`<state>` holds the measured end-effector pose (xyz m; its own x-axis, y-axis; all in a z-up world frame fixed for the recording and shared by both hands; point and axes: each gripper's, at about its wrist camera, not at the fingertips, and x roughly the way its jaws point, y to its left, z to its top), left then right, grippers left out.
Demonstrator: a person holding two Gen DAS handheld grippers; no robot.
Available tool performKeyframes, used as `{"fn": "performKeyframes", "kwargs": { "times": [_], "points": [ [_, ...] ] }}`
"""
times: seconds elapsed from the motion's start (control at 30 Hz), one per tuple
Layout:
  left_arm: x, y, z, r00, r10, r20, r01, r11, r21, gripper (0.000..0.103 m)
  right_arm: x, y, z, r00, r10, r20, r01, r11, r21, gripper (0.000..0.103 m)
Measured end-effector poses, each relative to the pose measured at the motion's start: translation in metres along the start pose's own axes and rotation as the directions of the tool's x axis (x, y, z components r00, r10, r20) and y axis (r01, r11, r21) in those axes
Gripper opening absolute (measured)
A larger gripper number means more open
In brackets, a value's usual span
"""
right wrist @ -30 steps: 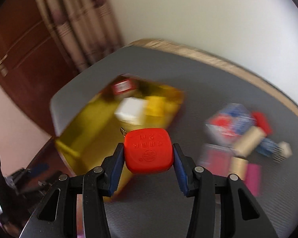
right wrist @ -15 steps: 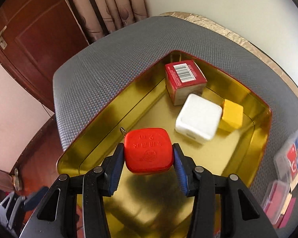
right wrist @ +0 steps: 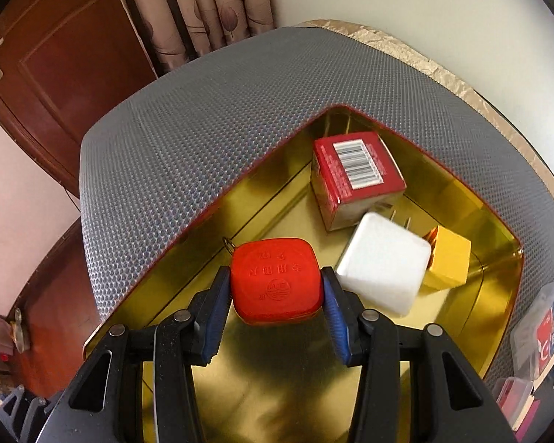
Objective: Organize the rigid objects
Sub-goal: 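Carry the red rubber cube into the tin and release with right gripper, then move both grippers back toward the remaining objects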
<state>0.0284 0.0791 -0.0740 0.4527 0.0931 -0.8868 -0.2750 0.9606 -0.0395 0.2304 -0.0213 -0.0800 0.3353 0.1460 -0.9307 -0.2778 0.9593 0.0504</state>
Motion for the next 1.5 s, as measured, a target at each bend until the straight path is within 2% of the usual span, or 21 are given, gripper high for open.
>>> {"fn": "performKeyframes", "kwargs": {
  "times": [0.23,0.37,0.43,0.57,0.63,0.8,0.87,0.9,0.97,1.0,1.07,1.13,1.2,1.23,1.3,1.37,1.47,1.5],
  "points": [
    [0.005,0.001,-0.002,1.0,-0.003,-0.022,0.003,1.0,0.002,0.056,-0.001,-0.007,0.006,0.999,0.029,0.019,-0.03,0.999,0.045,0.045],
    [0.007,0.004,0.0,1.0,-0.006,-0.024,0.006,1.0,0.003,0.056,-0.013,-0.01,0.006,0.997,0.046,0.057,-0.05,0.997,0.063,0.047],
    [0.006,0.003,-0.001,1.0,-0.002,-0.022,0.002,1.0,0.01,0.056,-0.027,-0.012,0.004,0.993,0.058,0.103,-0.066,0.995,0.07,0.048],
    [0.006,0.0,0.0,1.0,0.002,-0.02,-0.002,1.0,0.026,0.056,-0.065,-0.028,-0.016,0.969,0.079,0.234,-0.107,0.989,0.106,0.068],
    [0.006,0.0,-0.001,1.0,0.004,-0.019,-0.003,0.999,0.032,0.056,-0.083,-0.043,-0.035,0.956,0.064,0.287,-0.108,0.984,0.141,0.071],
    [0.004,-0.003,-0.002,1.0,0.01,-0.012,-0.009,0.999,0.053,0.056,-0.111,-0.099,-0.107,0.949,-0.063,0.308,-0.027,0.96,0.279,0.075],
    [0.001,-0.006,-0.003,1.0,0.017,-0.002,-0.017,0.998,0.065,0.056,-0.116,-0.12,-0.136,0.948,-0.136,0.287,0.036,0.944,0.328,0.075],
    [0.0,-0.007,-0.004,1.0,0.021,0.003,-0.021,0.997,0.071,0.056,-0.12,-0.137,-0.162,0.946,-0.194,0.259,0.092,0.929,0.359,0.076],
    [-0.003,-0.009,-0.006,0.999,0.03,0.016,-0.031,0.996,0.088,0.056,-0.123,-0.16,-0.192,0.936,-0.282,0.211,0.182,0.9,0.395,0.076],
    [-0.005,-0.012,-0.007,0.999,0.034,0.023,-0.036,0.995,0.098,0.056,-0.126,-0.175,-0.213,0.922,-0.346,0.174,0.248,0.873,0.419,0.076],
    [-0.009,-0.015,-0.008,0.998,0.037,0.041,-0.042,0.992,0.117,0.056,-0.134,-0.198,-0.244,0.897,-0.423,0.131,0.326,0.831,0.45,0.076],
    [-0.014,-0.023,-0.011,0.997,0.036,0.067,-0.045,0.988,0.146,0.056,-0.144,-0.222,-0.277,0.845,-0.531,0.067,0.442,0.763,0.472,0.076],
    [-0.02,-0.034,-0.014,0.997,0.011,0.082,-0.026,0.981,0.191,0.056,-0.151,-0.24,-0.299,0.811,-0.584,0.027,0.502,0.72,0.479,0.077],
    [-0.022,-0.04,-0.016,0.997,-0.007,0.082,-0.01,0.978,0.21,0.056,-0.154,-0.25,-0.311,0.789,-0.615,0.005,0.537,0.693,0.482,0.079],
    [-0.03,-0.056,-0.022,0.995,-0.069,0.074,0.047,0.963,0.267,0.056,-0.158,-0.261,-0.325,0.77,-0.638,-0.005,0.556,0.666,0.498,0.091],
    [-0.037,-0.073,-0.027,0.992,-0.109,0.07,0.081,0.946,0.315,0.056,-0.164,-0.272,-0.333,0.799,-0.601,0.017,0.493,0.671,0.555,0.092],
    [-0.045,-0.104,-0.028,0.985,-0.161,0.058,0.128,0.919,0.374,0.056,-0.162,-0.281,-0.336,0.823,-0.568,0.005,0.46,0.671,0.582,0.093],
    [-0.044,-0.117,-0.026,0.982,-0.187,0.039,0.158,0.911,0.381,0.056,-0.162,-0.282,-0.336,0.824,-0.566,0.01,0.455,0.673,0.584,0.093]
  ]
}}
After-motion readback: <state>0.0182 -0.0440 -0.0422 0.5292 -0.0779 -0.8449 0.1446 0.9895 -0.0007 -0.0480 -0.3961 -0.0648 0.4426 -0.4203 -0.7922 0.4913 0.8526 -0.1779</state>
